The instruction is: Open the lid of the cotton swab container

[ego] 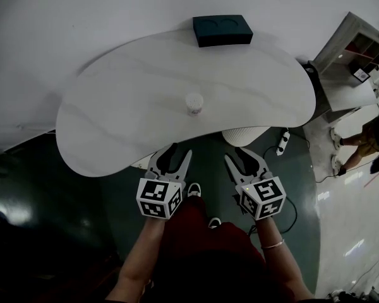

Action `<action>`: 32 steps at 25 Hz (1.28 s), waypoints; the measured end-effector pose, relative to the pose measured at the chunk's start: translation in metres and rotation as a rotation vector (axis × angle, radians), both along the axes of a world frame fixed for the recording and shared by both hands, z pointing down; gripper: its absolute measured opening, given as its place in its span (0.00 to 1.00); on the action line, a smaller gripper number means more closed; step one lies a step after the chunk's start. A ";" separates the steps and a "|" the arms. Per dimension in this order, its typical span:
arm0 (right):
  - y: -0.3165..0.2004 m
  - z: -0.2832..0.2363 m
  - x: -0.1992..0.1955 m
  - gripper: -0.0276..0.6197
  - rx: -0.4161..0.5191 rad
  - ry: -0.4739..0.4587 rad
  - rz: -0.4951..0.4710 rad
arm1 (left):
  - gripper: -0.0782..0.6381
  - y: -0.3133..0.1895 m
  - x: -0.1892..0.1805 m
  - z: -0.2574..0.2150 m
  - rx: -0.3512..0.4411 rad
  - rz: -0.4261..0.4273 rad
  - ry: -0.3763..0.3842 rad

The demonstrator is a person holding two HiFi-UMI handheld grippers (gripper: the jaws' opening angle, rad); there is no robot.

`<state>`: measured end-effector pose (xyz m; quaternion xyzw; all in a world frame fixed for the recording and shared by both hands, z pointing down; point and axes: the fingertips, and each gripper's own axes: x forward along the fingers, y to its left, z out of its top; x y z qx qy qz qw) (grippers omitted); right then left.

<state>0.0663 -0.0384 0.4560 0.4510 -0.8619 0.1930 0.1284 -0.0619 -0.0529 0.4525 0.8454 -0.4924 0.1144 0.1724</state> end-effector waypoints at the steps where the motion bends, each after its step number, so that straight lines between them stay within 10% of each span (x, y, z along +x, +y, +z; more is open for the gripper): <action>1: -0.003 0.001 0.000 0.25 -0.005 0.003 0.003 | 0.32 -0.004 0.000 0.001 -0.005 0.005 0.000; 17: -0.047 0.022 -0.005 0.34 -0.083 0.052 0.053 | 0.47 -0.066 -0.001 0.028 -0.088 0.083 -0.028; 32: -0.085 0.034 -0.008 0.43 -0.114 0.073 0.064 | 0.53 -0.122 0.021 0.054 -0.068 0.246 -0.234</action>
